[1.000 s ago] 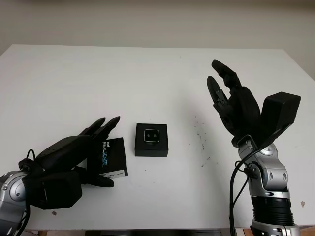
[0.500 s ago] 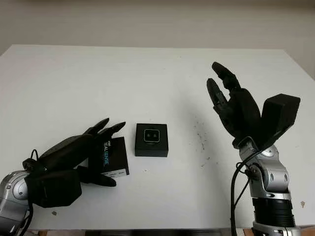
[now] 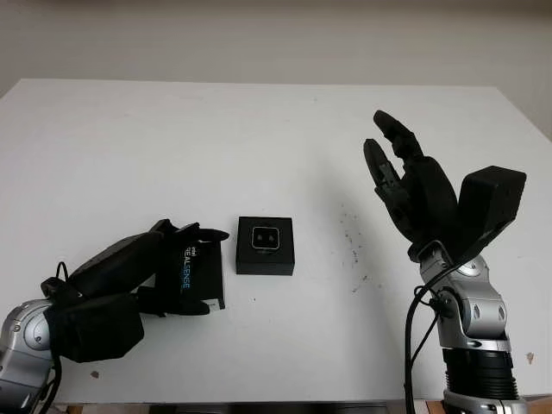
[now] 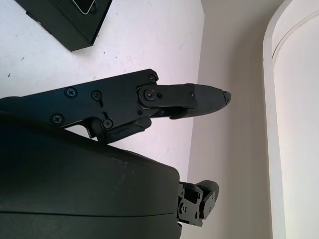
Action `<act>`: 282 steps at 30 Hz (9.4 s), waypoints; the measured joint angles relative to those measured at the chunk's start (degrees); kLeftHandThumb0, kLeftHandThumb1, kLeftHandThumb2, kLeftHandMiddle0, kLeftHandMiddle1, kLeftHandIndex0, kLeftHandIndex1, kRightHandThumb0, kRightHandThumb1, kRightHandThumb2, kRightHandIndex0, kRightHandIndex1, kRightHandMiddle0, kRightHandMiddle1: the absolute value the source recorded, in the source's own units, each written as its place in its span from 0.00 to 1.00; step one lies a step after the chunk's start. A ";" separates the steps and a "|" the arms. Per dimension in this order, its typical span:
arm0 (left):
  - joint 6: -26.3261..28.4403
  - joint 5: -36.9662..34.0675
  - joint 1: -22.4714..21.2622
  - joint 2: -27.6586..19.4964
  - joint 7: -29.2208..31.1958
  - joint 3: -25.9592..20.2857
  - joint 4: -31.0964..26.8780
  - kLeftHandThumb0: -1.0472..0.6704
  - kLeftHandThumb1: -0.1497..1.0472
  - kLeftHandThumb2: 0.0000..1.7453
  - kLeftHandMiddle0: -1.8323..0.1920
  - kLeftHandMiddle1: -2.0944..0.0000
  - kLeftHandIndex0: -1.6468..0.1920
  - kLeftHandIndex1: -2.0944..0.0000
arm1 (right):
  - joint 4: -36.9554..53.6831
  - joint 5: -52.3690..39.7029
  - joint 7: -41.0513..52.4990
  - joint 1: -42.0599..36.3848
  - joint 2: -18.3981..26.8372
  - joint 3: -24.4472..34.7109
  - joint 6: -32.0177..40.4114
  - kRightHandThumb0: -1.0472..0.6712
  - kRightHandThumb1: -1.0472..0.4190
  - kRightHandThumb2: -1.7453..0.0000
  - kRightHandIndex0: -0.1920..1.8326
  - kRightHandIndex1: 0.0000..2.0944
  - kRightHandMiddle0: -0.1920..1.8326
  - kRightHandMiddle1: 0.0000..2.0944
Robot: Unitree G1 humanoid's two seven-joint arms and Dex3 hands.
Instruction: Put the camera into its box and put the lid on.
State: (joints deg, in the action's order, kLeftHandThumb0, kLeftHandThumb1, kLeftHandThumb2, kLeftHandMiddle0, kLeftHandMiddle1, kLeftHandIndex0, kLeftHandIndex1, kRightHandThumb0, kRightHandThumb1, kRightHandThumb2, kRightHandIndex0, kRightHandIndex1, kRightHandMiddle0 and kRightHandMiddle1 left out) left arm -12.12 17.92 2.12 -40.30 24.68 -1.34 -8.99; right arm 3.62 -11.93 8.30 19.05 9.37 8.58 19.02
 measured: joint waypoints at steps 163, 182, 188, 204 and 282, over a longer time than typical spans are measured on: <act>14.30 -3.24 -21.90 25.45 -8.53 13.06 5.54 0.30 1.00 0.24 0.86 0.96 0.95 0.87 | -0.02 0.98 -0.64 -2.57 -2.59 -3.64 -1.39 0.26 0.00 0.79 0.07 0.02 0.09 0.03; 17.80 -17.02 -17.23 34.14 -13.85 7.40 -0.06 0.27 1.00 0.35 0.97 0.98 1.00 0.97 | -0.02 1.31 -0.03 -2.59 -2.56 -3.66 -1.37 0.25 0.00 0.79 0.07 0.02 0.09 0.03; 22.96 -24.46 -17.85 35.40 -12.34 5.74 -5.62 0.29 1.00 0.36 1.00 0.99 1.00 1.00 | -0.02 1.46 -0.03 -2.59 -2.56 -3.66 -1.34 0.25 0.00 0.79 0.07 0.02 0.09 0.03; 36.90 -39.54 -23.47 41.68 -20.68 0.41 -10.95 0.27 1.00 0.38 1.00 1.00 1.00 1.00 | -0.13 1.66 0.09 -2.57 -2.58 -3.72 -1.22 0.25 0.00 0.79 0.07 0.03 0.09 0.03; 11.51 -27.17 -14.17 31.31 -17.87 -10.00 10.49 0.23 1.00 0.37 1.00 1.00 1.00 1.00 | -0.03 6.00 -0.27 -0.43 -1.94 -5.06 -2.44 0.22 0.00 0.72 0.00 0.00 0.00 0.00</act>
State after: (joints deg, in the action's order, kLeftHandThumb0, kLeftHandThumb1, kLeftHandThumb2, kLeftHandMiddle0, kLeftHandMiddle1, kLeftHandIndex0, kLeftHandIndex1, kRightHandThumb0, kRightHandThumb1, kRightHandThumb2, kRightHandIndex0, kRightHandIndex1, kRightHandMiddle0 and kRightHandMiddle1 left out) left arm -0.61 -9.25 -12.05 -8.99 6.81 -11.35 1.50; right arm 3.59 -5.93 8.04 18.62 7.42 3.52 16.57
